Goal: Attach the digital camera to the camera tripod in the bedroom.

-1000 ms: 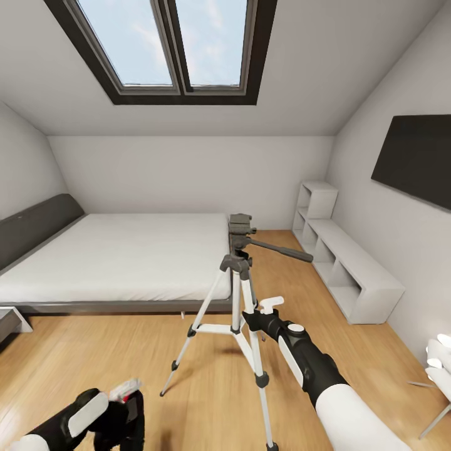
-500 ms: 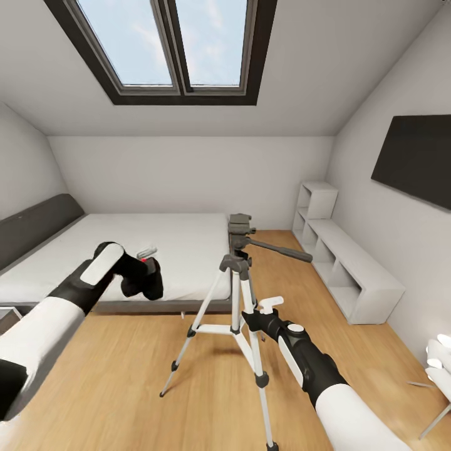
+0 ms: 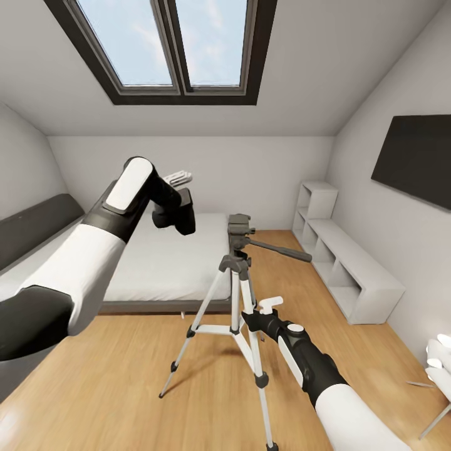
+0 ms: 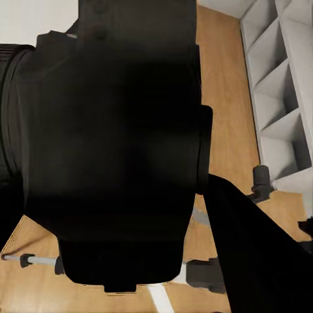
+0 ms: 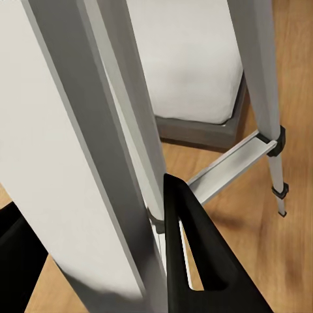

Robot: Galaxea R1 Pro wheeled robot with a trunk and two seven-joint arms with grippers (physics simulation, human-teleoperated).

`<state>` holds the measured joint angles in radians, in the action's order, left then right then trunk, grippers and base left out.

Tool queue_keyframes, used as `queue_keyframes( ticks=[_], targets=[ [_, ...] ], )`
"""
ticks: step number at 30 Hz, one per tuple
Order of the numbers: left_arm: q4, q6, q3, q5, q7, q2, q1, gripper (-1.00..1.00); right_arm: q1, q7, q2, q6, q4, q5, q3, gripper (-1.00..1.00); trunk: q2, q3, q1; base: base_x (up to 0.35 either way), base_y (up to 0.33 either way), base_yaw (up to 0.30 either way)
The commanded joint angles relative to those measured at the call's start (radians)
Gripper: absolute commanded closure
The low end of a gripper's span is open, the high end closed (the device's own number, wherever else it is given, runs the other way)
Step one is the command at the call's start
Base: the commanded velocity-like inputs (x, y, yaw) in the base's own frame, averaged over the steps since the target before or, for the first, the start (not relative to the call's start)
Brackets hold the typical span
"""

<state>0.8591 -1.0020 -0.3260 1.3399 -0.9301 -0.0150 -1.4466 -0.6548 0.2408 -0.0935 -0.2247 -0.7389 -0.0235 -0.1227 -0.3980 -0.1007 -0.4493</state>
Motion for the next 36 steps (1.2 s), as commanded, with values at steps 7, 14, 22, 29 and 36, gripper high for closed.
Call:
queue_keyframes(
  ticks=[7,14,22,29,36],
  targets=[
    [0.030,0.000,0.003,0.008,-0.028,-0.018,-0.012,1.00,0.000,0.000,0.000,-0.007,-0.001,-0.002,-0.002,1.00,-0.002,-0.002,-0.001,0.000,0.000,0.000],
    [0.028,0.011,0.000,0.010,-0.025,-0.049,-0.014,1.00,0.000,-0.001,0.000,-0.007,0.000,-0.004,-0.002,1.00,-0.002,-0.002,-0.001,0.000,0.000,0.000],
    [0.035,0.016,0.000,0.011,-0.030,-0.059,-0.014,1.00,0.000,-0.001,0.000,-0.007,0.001,-0.004,-0.002,1.00,-0.002,-0.002,-0.001,0.000,0.000,0.000],
    [0.037,0.022,0.000,0.020,-0.028,-0.070,-0.014,1.00,0.000,-0.002,0.000,-0.007,0.001,-0.004,-0.001,1.00,-0.002,-0.002,-0.001,0.000,0.000,0.000],
    [0.038,0.038,-0.001,0.056,-0.028,-0.070,-0.014,1.00,0.000,-0.003,0.000,-0.007,0.001,-0.004,-0.002,1.00,-0.002,-0.002,-0.001,0.000,0.000,0.000]
  ],
)
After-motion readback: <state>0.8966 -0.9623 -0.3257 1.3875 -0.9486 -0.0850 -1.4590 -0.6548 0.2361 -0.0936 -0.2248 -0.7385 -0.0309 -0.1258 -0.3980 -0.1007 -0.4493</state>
